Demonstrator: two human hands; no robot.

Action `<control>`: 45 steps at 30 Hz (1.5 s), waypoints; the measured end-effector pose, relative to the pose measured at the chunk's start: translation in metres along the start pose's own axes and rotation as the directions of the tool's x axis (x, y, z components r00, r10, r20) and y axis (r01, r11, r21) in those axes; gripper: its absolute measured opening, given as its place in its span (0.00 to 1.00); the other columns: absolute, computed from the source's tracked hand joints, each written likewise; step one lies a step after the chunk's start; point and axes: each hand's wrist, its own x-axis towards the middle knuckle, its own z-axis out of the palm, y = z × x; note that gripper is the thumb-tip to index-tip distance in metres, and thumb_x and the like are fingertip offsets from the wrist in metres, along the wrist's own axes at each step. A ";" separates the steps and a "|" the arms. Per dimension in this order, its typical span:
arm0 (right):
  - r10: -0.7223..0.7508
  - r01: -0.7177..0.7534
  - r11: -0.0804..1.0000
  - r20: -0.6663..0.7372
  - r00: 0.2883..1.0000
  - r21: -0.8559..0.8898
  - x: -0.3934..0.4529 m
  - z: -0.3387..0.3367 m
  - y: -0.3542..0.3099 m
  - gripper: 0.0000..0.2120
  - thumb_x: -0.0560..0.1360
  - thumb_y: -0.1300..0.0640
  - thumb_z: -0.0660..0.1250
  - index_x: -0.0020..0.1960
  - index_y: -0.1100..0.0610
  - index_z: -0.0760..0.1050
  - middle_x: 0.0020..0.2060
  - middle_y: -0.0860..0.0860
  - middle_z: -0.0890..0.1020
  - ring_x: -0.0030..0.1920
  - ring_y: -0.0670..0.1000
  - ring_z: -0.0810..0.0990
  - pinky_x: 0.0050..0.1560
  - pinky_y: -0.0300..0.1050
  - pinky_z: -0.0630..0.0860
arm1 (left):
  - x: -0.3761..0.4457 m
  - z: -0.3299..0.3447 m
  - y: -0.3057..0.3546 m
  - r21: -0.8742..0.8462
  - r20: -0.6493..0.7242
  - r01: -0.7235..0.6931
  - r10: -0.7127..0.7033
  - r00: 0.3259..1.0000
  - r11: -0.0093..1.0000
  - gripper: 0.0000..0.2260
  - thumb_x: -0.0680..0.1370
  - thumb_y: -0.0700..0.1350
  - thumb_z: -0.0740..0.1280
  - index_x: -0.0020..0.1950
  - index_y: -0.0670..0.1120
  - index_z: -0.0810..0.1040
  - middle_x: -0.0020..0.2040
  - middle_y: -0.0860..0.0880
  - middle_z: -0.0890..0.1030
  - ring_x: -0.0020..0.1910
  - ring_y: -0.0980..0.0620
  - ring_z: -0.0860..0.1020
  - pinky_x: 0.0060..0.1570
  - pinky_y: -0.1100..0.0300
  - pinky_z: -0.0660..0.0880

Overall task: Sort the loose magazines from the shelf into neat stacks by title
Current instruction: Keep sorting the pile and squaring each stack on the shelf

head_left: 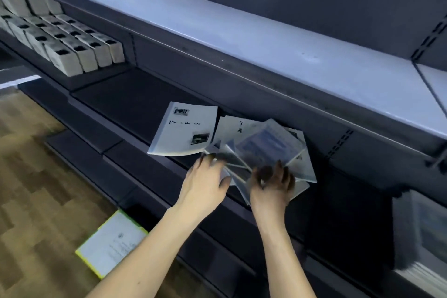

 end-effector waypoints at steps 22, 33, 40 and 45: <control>0.216 -0.217 0.975 -0.038 0.976 -0.050 -0.005 -0.015 0.000 0.32 0.70 0.35 0.57 0.62 0.57 0.75 0.63 0.49 0.76 0.66 0.52 0.70 0.66 0.49 0.70 | 0.122 0.037 0.006 0.090 0.123 -0.227 0.215 0.969 0.970 0.21 0.82 0.56 0.54 0.75 0.55 0.62 0.72 0.49 0.68 0.66 0.42 0.67 0.62 0.47 0.65; 0.186 -0.187 0.982 -0.008 0.982 -0.036 -0.010 -0.022 -0.007 0.18 0.80 0.48 0.63 0.68 0.53 0.73 0.67 0.51 0.72 0.68 0.54 0.68 0.67 0.53 0.71 | 0.050 0.035 0.009 0.098 0.041 -0.206 0.203 0.978 0.974 0.30 0.78 0.63 0.56 0.76 0.50 0.61 0.63 0.42 0.73 0.62 0.39 0.72 0.58 0.47 0.73; 0.252 -0.242 0.958 0.047 0.967 -0.156 -0.003 -0.028 0.000 0.21 0.80 0.41 0.59 0.61 0.57 0.75 0.56 0.54 0.78 0.57 0.57 0.75 0.55 0.44 0.71 | 0.025 0.038 0.015 -0.045 0.081 -0.177 0.180 0.980 0.983 0.34 0.76 0.61 0.64 0.77 0.50 0.56 0.60 0.44 0.67 0.59 0.44 0.70 0.50 0.53 0.77; 0.406 -0.423 0.888 0.127 0.905 0.182 0.004 -0.043 0.001 0.19 0.75 0.52 0.72 0.60 0.60 0.71 0.46 0.49 0.78 0.42 0.46 0.76 0.44 0.40 0.71 | 0.027 0.034 0.014 -0.047 0.070 -0.177 0.180 0.981 0.983 0.31 0.77 0.57 0.64 0.77 0.52 0.58 0.61 0.43 0.69 0.60 0.41 0.71 0.53 0.50 0.76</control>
